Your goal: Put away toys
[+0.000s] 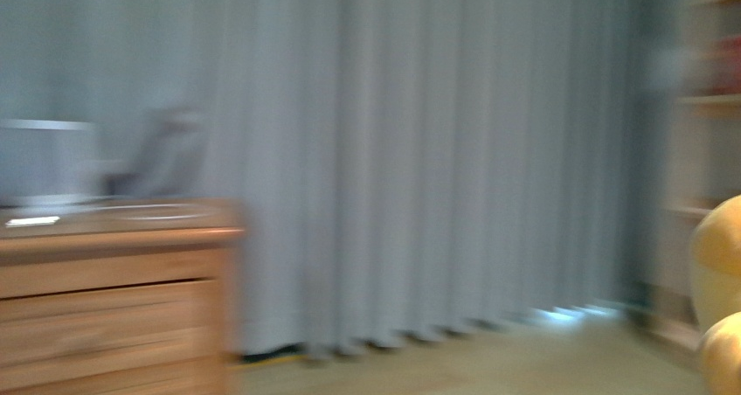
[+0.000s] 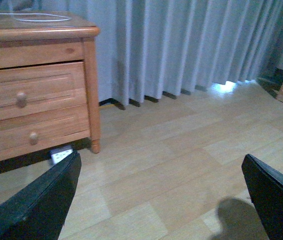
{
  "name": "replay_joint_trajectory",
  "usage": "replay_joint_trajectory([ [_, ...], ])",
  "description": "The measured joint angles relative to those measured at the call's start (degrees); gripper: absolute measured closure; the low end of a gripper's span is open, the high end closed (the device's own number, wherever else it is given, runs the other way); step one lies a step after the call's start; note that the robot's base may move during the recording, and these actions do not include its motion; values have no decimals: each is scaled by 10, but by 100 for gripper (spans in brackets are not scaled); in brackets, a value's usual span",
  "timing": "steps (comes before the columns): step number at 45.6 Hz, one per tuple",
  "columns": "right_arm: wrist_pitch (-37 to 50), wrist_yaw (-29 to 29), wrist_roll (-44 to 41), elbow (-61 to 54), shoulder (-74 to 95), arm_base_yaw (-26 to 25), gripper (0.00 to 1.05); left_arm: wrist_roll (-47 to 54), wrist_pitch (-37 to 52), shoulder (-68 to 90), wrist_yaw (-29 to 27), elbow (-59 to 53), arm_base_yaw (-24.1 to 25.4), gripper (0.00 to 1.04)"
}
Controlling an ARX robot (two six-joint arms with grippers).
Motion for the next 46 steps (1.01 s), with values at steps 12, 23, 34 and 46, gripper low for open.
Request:
replay_joint_trajectory([
  [12,0,2,0,0,0,0,96,0,0,0,1,0,0,6],
  [23,0,0,0,0,0,0,96,0,0,0,0,0,0,6],
  [34,0,0,0,0,0,0,96,0,0,0,0,0,0,6],
  [46,0,-2,0,0,0,0,96,0,0,0,0,0,0,6],
])
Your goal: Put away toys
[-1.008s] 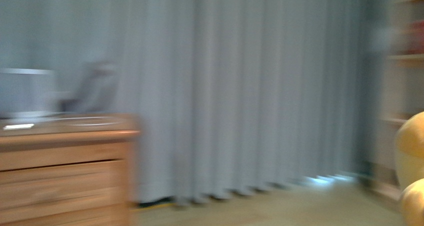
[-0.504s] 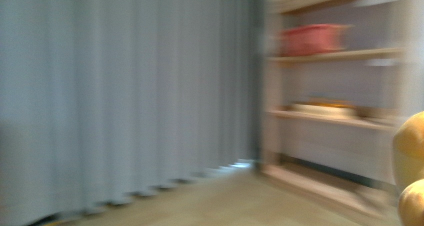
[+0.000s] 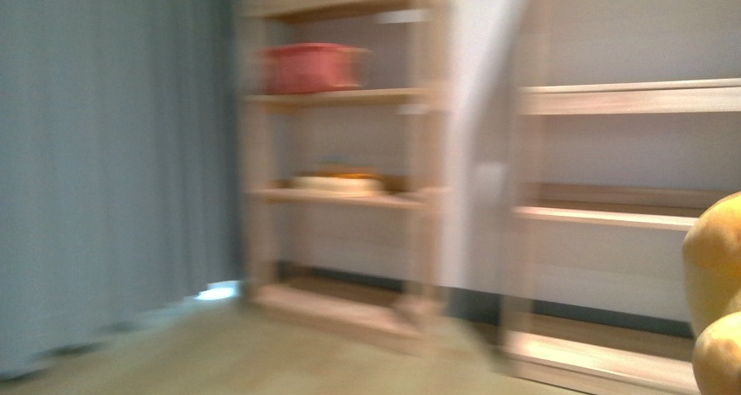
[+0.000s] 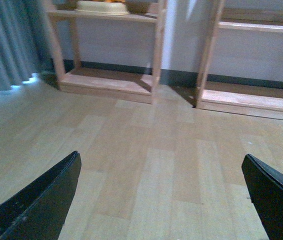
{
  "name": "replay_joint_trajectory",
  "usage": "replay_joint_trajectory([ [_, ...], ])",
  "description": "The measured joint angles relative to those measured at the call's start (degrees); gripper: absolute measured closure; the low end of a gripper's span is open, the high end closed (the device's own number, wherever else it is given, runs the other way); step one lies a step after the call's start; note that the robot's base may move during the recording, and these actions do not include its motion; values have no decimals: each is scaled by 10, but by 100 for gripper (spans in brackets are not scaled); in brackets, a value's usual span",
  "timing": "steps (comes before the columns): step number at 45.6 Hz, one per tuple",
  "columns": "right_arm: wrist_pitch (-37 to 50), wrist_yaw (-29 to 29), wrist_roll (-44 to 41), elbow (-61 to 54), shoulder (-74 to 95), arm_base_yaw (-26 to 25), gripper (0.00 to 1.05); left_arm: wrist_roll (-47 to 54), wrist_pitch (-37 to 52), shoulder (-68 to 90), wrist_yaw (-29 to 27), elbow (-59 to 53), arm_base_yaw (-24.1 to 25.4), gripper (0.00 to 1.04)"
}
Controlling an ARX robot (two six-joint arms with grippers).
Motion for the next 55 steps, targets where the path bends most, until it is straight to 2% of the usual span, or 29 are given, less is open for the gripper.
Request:
replay_joint_trajectory([
  [55,0,-1,0,0,0,-1,96,0,0,-1,-1,0,0,6],
])
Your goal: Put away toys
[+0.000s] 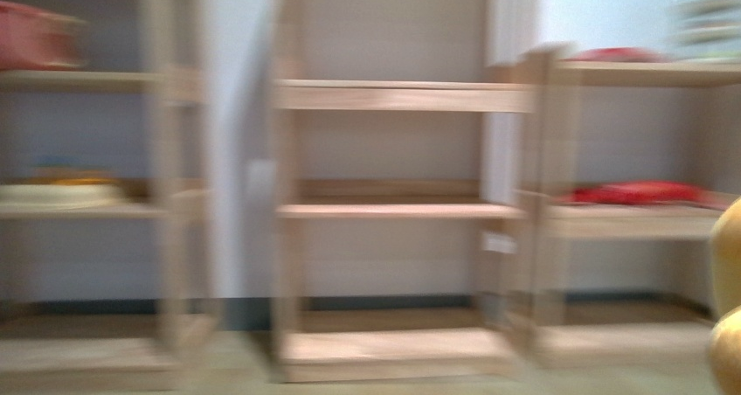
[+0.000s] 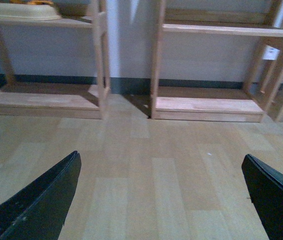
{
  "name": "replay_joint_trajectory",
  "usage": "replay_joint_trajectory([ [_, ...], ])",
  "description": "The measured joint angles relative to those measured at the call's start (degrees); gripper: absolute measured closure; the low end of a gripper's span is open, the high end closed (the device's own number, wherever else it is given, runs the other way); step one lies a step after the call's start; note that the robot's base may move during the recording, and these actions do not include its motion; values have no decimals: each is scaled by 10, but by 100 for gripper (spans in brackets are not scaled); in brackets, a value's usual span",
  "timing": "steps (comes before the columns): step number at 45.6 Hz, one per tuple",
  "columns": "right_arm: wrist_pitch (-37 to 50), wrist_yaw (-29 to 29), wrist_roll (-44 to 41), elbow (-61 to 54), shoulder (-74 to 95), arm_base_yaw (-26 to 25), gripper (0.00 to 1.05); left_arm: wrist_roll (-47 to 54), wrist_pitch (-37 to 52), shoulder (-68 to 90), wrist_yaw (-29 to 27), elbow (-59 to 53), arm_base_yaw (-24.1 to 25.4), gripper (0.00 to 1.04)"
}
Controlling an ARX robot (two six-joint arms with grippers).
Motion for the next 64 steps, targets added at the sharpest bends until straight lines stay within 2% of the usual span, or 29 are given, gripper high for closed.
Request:
replay_joint_trajectory([
  [64,0,1,0,0,0,1,96,0,0,1,3,0,1,6],
])
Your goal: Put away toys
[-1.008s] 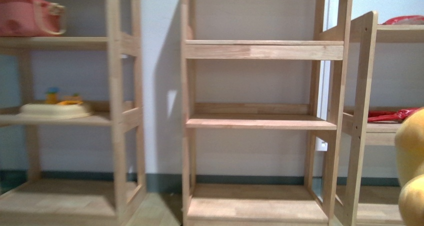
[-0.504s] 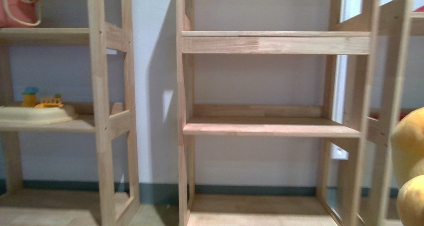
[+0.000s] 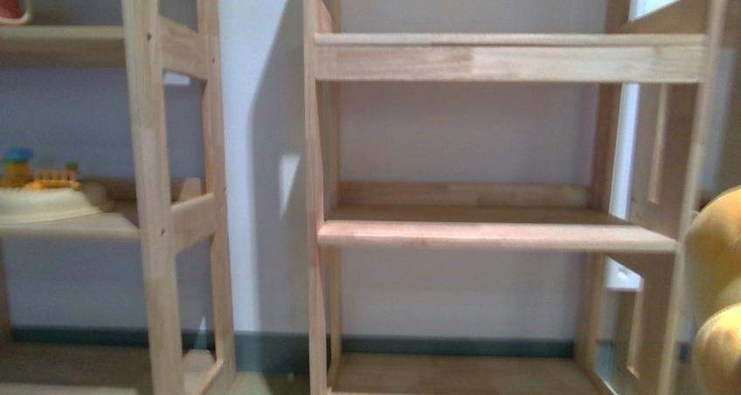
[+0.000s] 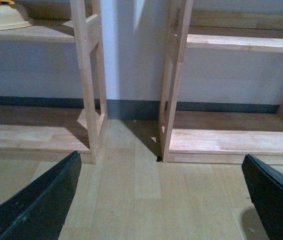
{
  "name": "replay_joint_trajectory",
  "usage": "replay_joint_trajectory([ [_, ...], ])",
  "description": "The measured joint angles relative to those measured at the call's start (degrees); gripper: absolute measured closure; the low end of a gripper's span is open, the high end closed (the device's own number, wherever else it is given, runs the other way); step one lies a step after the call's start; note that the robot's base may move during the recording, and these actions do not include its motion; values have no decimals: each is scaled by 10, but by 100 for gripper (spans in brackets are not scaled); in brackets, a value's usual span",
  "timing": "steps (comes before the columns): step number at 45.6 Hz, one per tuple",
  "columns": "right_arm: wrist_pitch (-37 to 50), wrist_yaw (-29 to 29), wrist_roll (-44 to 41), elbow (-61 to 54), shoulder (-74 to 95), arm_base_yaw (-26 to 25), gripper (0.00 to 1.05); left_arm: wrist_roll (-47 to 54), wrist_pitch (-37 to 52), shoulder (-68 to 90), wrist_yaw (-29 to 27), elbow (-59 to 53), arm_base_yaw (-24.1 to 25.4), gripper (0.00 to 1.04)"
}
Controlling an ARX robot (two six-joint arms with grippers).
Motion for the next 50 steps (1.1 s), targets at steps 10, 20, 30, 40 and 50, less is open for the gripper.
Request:
replay_joint_trajectory([
  [10,0,1,0,0,0,0,96,0,0,0,-1,0,0,6],
  [20,0,2,0,0,0,0,96,0,0,0,0,0,0,6],
  [30,0,2,0,0,0,0,96,0,0,0,-1,0,0,6],
  [40,0,2,0,0,0,0,96,0,0,0,-1,0,0,6],
  [50,0,2,0,0,0,0,96,0,0,0,0,0,0,6],
])
